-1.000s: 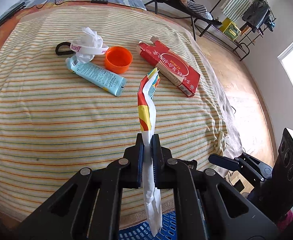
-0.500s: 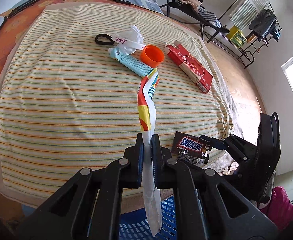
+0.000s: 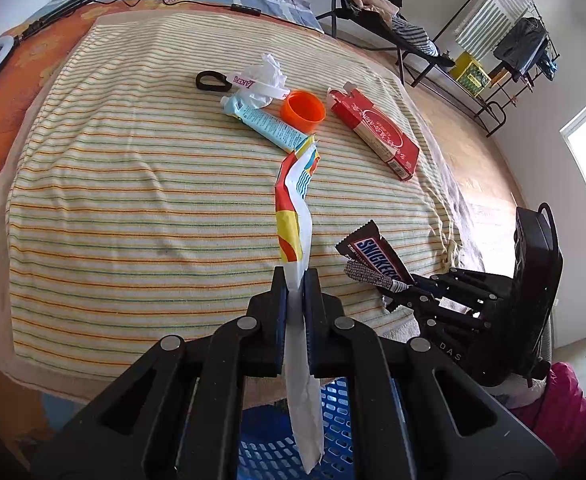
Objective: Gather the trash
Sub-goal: 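Grasp the Snickers wrapper with the right tool while the left tool holds the paper wrapper, then lower both wrappers into the blue basket and open both tools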
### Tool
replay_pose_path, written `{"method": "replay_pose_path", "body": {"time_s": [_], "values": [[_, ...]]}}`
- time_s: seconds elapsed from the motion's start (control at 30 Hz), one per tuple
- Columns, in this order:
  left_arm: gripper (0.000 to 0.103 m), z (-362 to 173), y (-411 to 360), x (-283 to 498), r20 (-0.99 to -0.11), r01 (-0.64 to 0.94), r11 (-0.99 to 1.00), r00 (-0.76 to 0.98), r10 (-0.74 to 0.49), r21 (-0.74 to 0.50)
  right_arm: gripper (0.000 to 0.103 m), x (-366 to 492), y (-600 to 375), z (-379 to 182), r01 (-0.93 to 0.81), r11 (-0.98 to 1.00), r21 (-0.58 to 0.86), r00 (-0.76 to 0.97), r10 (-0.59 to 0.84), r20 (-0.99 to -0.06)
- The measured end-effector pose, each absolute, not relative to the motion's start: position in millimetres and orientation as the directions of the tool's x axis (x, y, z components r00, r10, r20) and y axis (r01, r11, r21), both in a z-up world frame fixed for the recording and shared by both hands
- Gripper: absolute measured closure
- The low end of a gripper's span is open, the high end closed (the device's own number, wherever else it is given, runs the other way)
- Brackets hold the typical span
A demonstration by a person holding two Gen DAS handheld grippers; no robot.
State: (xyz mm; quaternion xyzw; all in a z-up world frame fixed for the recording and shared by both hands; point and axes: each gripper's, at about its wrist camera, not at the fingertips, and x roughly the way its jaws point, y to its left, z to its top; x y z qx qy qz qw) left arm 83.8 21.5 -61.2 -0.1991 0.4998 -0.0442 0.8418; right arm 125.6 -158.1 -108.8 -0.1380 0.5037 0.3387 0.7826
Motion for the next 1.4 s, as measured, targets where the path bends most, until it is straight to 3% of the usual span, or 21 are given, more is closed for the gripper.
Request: {"method": "replay_pose_path", "body": {"time_s": [0.77, 1.4], "values": [[0.097, -61, 10, -11, -0.813, -0.087, 0.899, 0.47, -0.343, -0.429, 0.096, 42, -205, -63, -0.637, 0.744, 0.203, 0.292, 0.477, -0.829], [0.097, -127, -12, -56, -0.875, -0.129, 0.898, 0.318, -0.364, -0.42, 0.096, -13, -206, -112, -0.658, 0.718, 0.226, 0.178, 0.44, -0.88]]}}
